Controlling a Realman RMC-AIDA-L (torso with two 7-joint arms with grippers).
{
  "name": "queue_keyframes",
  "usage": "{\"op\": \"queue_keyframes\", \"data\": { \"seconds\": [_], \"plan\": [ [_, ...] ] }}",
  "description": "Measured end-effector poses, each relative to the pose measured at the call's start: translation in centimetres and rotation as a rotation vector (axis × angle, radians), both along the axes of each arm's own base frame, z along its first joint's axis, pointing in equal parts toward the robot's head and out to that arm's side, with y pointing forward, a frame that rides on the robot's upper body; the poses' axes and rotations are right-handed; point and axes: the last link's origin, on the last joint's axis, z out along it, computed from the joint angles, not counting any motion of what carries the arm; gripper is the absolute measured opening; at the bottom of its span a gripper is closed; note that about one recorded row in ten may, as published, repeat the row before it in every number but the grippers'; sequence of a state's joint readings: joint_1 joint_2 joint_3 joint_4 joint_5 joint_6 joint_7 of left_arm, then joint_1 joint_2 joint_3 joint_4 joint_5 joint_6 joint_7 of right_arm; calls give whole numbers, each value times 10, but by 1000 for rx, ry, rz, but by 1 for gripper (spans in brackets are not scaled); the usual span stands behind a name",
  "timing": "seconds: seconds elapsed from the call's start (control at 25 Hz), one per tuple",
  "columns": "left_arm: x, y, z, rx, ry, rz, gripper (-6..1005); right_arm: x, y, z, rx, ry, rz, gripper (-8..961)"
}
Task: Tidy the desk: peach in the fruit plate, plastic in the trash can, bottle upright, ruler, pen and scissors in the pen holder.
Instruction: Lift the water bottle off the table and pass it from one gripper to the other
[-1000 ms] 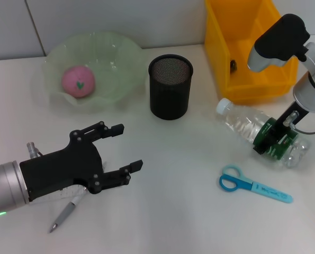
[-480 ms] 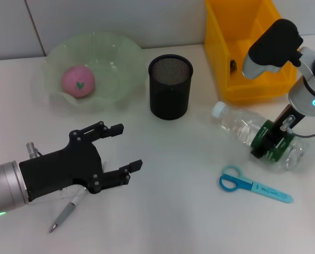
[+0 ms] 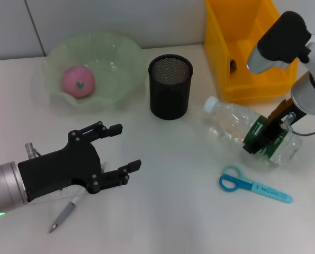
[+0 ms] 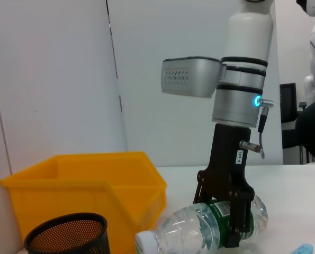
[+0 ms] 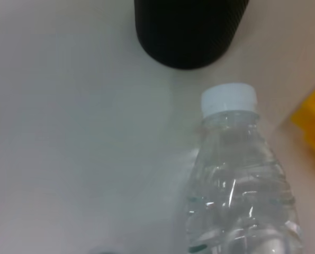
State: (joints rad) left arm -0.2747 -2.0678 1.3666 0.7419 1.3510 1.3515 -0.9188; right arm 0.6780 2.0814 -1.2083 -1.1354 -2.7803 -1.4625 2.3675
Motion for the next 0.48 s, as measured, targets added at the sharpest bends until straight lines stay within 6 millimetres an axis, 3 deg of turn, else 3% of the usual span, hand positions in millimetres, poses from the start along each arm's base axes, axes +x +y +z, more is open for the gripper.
{"op": "queue_keyframes", "data": {
  "seconds": [0.48],
  "plan": [
    [2,-1,2,11,-15,-8,794,2,-13,11,36,111,64,775]
  ]
}}
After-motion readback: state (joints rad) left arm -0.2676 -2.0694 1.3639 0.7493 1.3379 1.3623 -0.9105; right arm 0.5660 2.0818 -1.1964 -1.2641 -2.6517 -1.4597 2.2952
